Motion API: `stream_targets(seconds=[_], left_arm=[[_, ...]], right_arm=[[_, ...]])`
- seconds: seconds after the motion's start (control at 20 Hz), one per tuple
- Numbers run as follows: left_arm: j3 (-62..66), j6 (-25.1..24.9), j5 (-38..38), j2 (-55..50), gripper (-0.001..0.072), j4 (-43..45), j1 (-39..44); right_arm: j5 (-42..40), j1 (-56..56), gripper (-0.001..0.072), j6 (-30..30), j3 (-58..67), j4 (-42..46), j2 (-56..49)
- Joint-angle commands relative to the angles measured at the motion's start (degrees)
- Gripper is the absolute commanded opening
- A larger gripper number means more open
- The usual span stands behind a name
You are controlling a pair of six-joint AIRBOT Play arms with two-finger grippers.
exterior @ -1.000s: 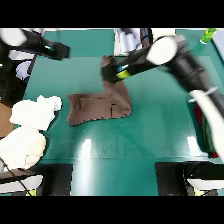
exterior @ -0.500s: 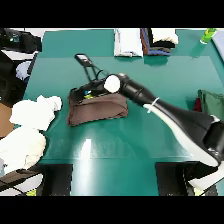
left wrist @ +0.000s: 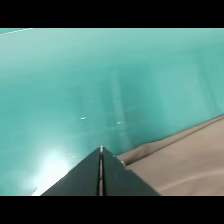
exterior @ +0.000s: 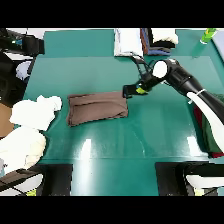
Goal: Fold the shirts.
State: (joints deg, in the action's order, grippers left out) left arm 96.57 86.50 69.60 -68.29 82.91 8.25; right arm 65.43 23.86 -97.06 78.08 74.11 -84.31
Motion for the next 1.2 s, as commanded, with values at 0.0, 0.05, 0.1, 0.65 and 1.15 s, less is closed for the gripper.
stream_targets(seconds=[0.0, 0.05, 0.1, 0.65, 1.15], left_arm=[[-0.13, -0.02, -0.5, -0.2, 0.0026, -2.1, 0.07], [-0.13, -0.02, -0.5, -0.2, 0.0026, -2.12, 0.07], [-0.13, -0.02, -0.48, -0.2, 0.0026, -2.12, 0.07], [-0.13, -0.35, 1.01, -0.2, 0.0026, -2.12, 0.04], [-0.13, -1.57, 2.99, -0.2, 0.0024, -3.13, 3.45]], right_arm=[[1.73, -3.45, 0.0696, -3.91, -4.13, 0.61, -0.74], [0.57, -3.43, 0.0695, -3.89, -4.09, -2.19, -2.03], [-1.29, -3.43, 0.0695, -3.85, -4.09, -5.73, -3.43], [-3.74, 4.11, 0.0547, -3.43, 5.88, -10.38, -17.84], [8.44, 0.33, 0.002, -3.48, 24.28, 12.37, -15.96]])
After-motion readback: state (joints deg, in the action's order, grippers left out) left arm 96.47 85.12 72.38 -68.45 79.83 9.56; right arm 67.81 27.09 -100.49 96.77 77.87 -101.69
